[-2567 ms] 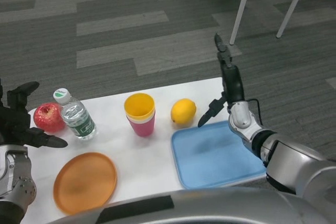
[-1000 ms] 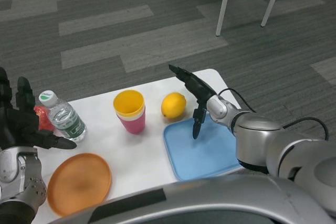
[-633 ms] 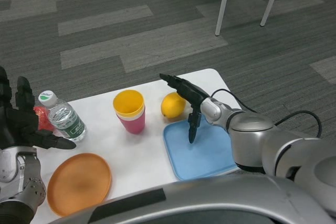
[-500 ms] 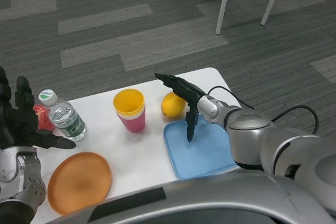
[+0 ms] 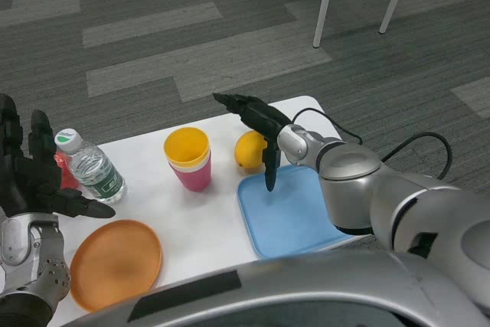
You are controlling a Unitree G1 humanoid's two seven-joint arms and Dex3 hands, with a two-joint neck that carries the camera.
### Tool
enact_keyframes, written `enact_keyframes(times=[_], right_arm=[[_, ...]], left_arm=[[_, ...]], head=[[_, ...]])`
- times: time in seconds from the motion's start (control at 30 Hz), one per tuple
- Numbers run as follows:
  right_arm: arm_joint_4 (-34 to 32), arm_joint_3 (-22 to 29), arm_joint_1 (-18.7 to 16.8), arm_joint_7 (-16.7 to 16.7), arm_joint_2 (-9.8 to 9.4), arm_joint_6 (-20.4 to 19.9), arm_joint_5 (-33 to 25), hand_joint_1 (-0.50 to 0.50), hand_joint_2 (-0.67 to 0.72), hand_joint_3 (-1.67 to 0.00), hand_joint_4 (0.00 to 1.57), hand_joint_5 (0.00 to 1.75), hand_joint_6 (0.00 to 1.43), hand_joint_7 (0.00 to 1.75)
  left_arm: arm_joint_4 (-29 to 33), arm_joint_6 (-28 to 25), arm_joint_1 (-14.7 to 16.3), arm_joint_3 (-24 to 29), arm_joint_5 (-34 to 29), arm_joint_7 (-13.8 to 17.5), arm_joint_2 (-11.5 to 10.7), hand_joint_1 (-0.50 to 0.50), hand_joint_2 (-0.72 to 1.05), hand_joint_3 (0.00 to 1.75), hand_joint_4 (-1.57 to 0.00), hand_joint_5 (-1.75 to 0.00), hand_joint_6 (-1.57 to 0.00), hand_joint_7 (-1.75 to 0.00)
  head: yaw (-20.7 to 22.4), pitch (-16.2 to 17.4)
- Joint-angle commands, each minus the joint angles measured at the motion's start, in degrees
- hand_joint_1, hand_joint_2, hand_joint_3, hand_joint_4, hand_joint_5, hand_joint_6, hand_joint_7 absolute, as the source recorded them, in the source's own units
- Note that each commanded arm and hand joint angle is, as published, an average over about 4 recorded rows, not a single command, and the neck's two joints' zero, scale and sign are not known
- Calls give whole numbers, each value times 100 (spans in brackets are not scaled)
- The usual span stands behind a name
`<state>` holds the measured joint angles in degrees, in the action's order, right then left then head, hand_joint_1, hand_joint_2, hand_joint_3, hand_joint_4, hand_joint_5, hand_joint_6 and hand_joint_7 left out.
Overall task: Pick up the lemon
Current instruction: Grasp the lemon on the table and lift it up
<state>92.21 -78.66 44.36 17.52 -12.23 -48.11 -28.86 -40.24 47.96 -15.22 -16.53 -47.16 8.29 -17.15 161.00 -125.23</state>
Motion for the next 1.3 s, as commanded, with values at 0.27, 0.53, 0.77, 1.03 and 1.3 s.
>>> enact_keyframes(times=[0.27,0.53,0.77,1.03,1.3], right_arm=[[-388,1184,172,76,-140,38,3,-46,38,0,24,19,0,7],[-100,1866,235,74,-80,47,6,-42,41,0,30,29,0,10],[260,1468,407,135,49,56,14,-46,34,0,23,29,0,10],[539,1077,543,537,203,104,21,-46,23,0,16,29,0,10],[737,185,582,634,357,161,39,-46,1,0,9,29,0,9]], left_arm=[[36,73,43,35,-85,-16,-69,-50,-72,9,0,0,0,0],[1,102,-67,51,-85,-16,-67,-50,-72,9,0,0,0,0],[60,109,28,33,-63,-20,-32,-50,-72,9,0,0,0,0],[52,109,-8,5,-57,-20,-3,-50,-72,9,0,0,0,0],[52,117,-8,-26,-48,-11,6,-50,-72,9,0,0,0,0]], head=[[84,-11],[29,34],[16,67],[38,118],[98,169]])
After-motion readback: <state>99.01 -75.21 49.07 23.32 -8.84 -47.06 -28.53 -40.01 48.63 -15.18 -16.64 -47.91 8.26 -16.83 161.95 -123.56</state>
